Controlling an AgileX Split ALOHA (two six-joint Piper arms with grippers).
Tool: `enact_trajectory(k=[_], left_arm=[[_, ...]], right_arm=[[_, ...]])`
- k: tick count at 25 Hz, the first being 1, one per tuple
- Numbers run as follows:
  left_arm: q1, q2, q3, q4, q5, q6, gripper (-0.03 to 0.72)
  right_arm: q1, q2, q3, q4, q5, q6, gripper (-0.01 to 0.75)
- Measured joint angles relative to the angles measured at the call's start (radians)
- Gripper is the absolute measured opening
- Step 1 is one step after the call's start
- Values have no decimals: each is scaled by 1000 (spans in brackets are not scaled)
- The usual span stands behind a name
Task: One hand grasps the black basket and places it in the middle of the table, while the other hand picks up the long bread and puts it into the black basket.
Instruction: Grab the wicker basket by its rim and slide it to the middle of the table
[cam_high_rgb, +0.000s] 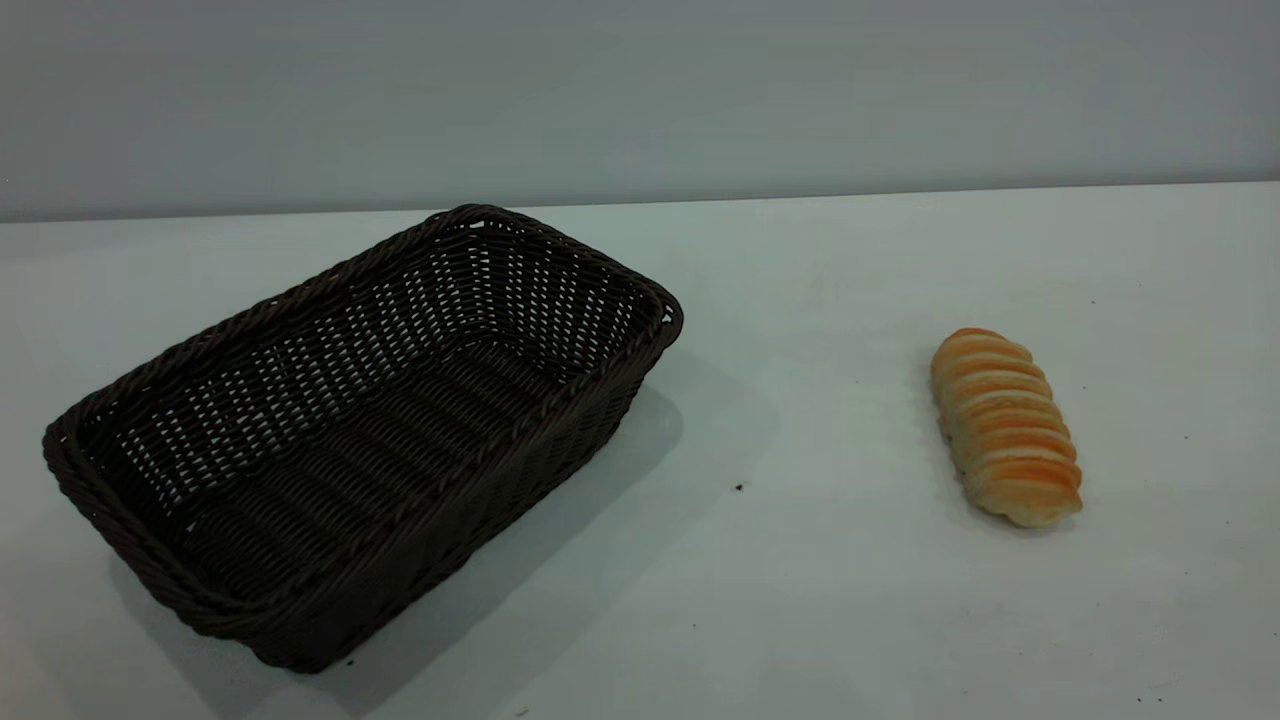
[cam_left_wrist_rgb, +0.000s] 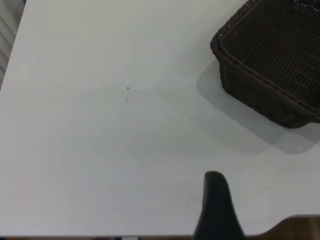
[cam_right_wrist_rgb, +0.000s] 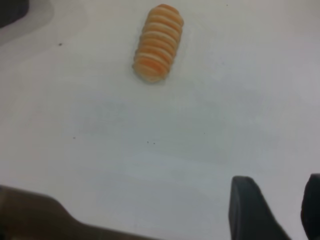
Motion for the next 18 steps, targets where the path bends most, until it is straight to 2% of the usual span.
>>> enact_trajectory(k=[4,8,15,17,18], left_arm=[[0,0,0,0,0,-5,585],[0,0,-13,-35,-15,-90,585],[0,3,-50,-182,-265,-165,585],[0,36,-50,-254,-339,-167,585],[0,71,-50,-288,-375,-170,585]], right_arm=[[0,0,0,2,0,0,239],[0,0,0,26,0,0,239],[0,0,-2,47,-39,92,239],[0,0,-3,58,-120,113,239],[0,1,-3,66,-203,126,239]])
